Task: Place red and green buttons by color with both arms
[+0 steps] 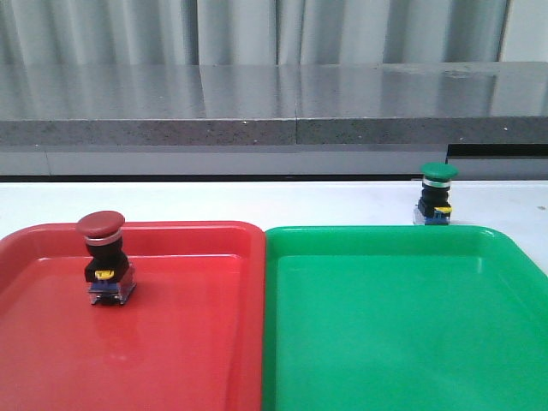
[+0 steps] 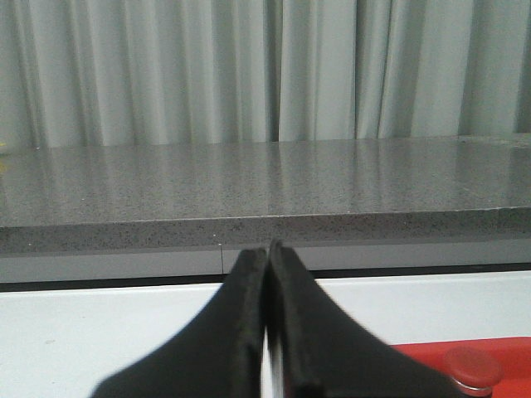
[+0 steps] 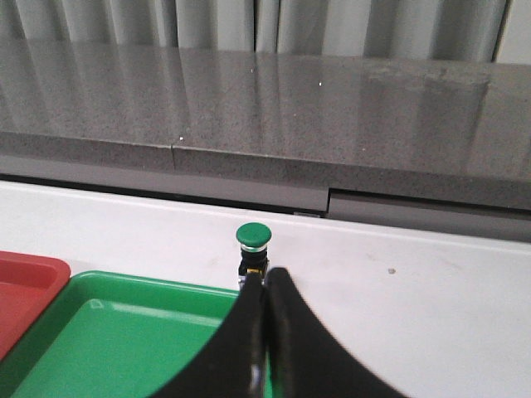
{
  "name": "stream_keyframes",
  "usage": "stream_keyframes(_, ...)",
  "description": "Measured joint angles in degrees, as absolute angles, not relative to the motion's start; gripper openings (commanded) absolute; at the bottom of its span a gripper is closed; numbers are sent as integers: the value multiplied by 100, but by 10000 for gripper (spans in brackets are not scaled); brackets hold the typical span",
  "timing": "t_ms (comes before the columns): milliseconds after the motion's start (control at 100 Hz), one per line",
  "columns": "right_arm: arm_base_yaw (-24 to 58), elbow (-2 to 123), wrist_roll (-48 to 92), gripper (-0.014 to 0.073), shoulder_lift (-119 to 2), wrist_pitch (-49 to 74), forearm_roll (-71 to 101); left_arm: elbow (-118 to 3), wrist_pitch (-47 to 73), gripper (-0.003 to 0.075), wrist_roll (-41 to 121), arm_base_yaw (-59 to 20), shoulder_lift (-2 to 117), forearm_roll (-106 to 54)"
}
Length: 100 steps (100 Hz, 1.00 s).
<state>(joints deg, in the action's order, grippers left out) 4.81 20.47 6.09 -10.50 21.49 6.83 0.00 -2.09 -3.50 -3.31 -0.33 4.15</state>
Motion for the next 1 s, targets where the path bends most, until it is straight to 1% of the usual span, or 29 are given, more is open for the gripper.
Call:
stream_keyframes(240, 481, 3428, 609, -110, -2335, 3438, 683, -1, -209, -19, -350, -331, -33, 415)
stream_keyframes(370, 481, 3922, 609, -110, -2902, 3774, 683, -1, -209, -19, -350, -331, -33, 415)
stream_keyframes(590, 481, 4043, 609, -110, -3384, 3800, 683, -1, -209, -19, -350, -331, -33, 415)
stream_keyframes(890, 481, 4043, 609, -109, -3446, 3954, 683, -1, -209, -19, -350, -331, -33, 415)
stream_keyframes(950, 481, 4043, 609, -99, -3446, 4014, 683, -1, -209, -20, -350, -331, -33, 415)
stream_keyframes(1000, 481, 4043, 609, -67, -3446, 4072, 683, -1, -209, -19, -350, -331, -33, 415)
